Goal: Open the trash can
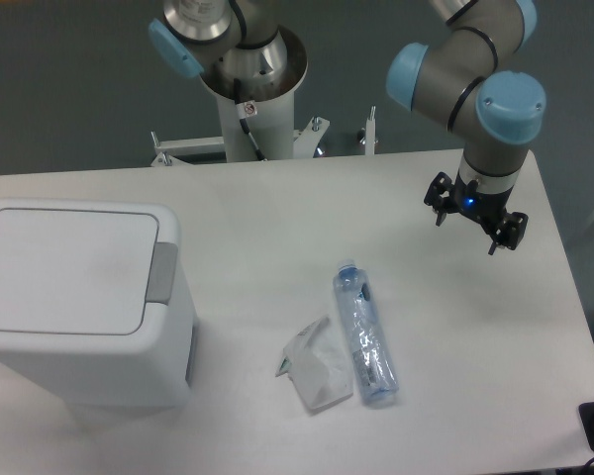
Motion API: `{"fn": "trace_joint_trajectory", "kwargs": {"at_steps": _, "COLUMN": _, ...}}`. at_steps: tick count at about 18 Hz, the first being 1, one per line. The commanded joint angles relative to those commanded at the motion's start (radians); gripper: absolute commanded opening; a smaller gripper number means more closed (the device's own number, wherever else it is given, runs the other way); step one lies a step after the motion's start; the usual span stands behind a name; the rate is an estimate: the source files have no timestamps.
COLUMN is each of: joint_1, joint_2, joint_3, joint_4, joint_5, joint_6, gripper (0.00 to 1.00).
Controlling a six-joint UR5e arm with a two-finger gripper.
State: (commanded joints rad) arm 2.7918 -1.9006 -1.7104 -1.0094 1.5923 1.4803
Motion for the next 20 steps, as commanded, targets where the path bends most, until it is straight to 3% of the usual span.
{"fn": "trace_joint_trajectory", "kwargs": {"at_steps": 6, "joint_1": 0.0, "joint_2": 0.002, "joint_3": 0.003, "joint_4": -0.009, "joint_5": -0.008, "joint_6": -0.006, "gripper": 1.0}}
{"fn": "trace_joint_trajectory", "kwargs": {"at_steps": 12, "joint_1": -0.014, "joint_2": 0.003, "joint_3": 0.011, "joint_4": -0.009, "joint_5": -0.056, "joint_6": -0.095, "gripper": 1.0}}
{"fn": "trace_joint_trajectory", "kwargs": {"at_steps": 20, "joint_1": -0.133, "joint_2": 0.003, "joint_3": 0.032, "joint_4": -0.009, "joint_5": -0.117, "joint_6": -0.478, "gripper": 1.0}}
